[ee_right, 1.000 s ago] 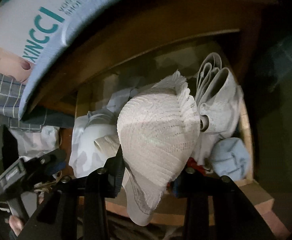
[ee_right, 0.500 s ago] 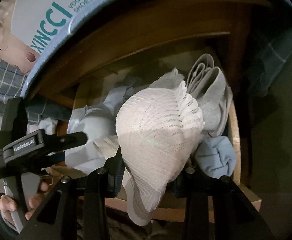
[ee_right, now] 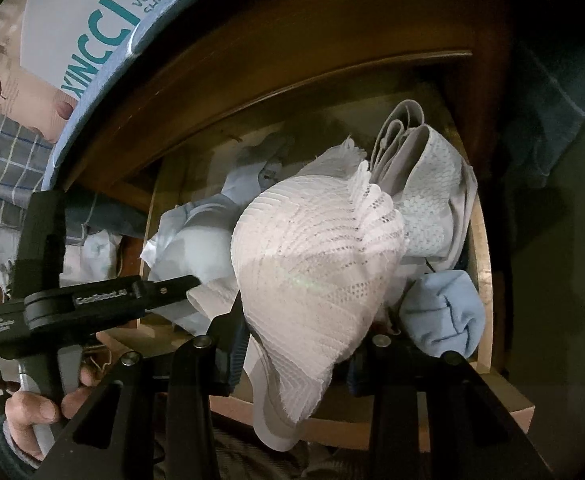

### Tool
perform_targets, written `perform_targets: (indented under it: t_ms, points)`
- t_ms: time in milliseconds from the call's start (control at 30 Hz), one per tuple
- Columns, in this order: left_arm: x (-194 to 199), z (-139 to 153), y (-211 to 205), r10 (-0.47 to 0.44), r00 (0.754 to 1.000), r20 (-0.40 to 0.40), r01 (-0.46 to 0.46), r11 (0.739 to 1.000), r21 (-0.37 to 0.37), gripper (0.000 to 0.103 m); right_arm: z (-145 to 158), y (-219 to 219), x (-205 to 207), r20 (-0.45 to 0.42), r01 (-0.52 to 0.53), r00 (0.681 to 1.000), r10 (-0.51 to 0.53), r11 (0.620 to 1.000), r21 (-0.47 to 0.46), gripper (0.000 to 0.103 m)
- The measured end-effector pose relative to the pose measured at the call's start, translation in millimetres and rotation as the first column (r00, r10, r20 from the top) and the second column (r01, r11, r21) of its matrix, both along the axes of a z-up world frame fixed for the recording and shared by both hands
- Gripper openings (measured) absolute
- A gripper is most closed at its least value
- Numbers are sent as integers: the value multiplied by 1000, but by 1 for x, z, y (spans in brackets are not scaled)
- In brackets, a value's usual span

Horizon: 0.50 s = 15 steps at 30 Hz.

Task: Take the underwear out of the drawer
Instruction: 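Close the left gripper on the white cloth while the right closes on the lace bra, then lift the white cloth with the left gripper up to the white XINCCI box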

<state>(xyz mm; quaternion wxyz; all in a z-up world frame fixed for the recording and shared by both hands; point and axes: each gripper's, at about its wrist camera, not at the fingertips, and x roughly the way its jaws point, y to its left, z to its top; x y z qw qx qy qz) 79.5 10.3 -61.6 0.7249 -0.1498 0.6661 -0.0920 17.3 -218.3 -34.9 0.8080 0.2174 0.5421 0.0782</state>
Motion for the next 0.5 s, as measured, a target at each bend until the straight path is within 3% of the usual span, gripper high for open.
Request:
perform_targets:
  t_ms: [167,500]
  points:
    - [-3,16,-3,-38,999,32,38,999,-15,6,-2,2,1,2,-2,1000,2,1000,2,35]
    - [-19,47,-3,-73,991,109,75,997,-15,4,-4,0,-1,8,-1,1000,1,1000,14,35]
